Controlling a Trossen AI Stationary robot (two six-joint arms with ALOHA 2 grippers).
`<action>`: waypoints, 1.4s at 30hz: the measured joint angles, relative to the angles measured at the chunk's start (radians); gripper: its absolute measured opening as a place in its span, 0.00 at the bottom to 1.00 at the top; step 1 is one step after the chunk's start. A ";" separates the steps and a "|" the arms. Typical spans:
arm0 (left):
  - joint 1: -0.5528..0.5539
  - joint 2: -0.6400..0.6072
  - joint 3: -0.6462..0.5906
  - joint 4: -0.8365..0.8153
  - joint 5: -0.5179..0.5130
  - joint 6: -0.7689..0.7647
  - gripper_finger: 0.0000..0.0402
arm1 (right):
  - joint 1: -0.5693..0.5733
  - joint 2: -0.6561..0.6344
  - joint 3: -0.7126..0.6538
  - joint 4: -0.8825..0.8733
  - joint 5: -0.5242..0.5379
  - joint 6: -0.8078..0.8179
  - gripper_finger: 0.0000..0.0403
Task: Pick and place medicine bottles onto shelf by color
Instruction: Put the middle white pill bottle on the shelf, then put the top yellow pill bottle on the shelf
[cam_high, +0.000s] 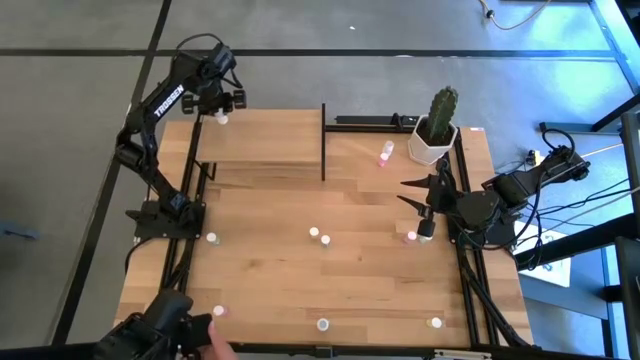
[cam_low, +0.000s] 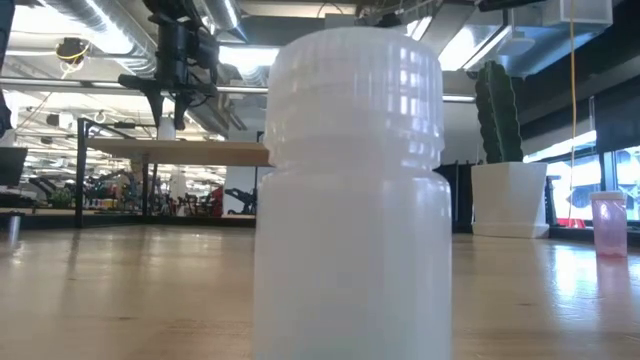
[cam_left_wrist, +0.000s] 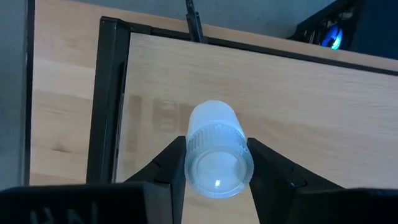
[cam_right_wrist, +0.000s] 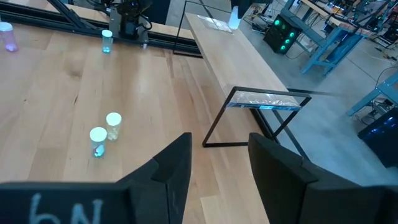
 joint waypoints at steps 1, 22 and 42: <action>0.000 0.010 0.000 -0.006 0.000 -0.005 0.30 | 0.000 0.000 0.000 0.000 0.000 0.000 0.40; 0.006 0.045 0.000 -0.009 -0.001 -0.046 0.42 | 0.000 0.000 0.000 0.000 0.000 0.000 0.40; 0.006 0.035 -0.001 -0.016 0.028 -0.016 0.68 | 0.000 0.000 0.000 0.000 0.000 0.000 0.40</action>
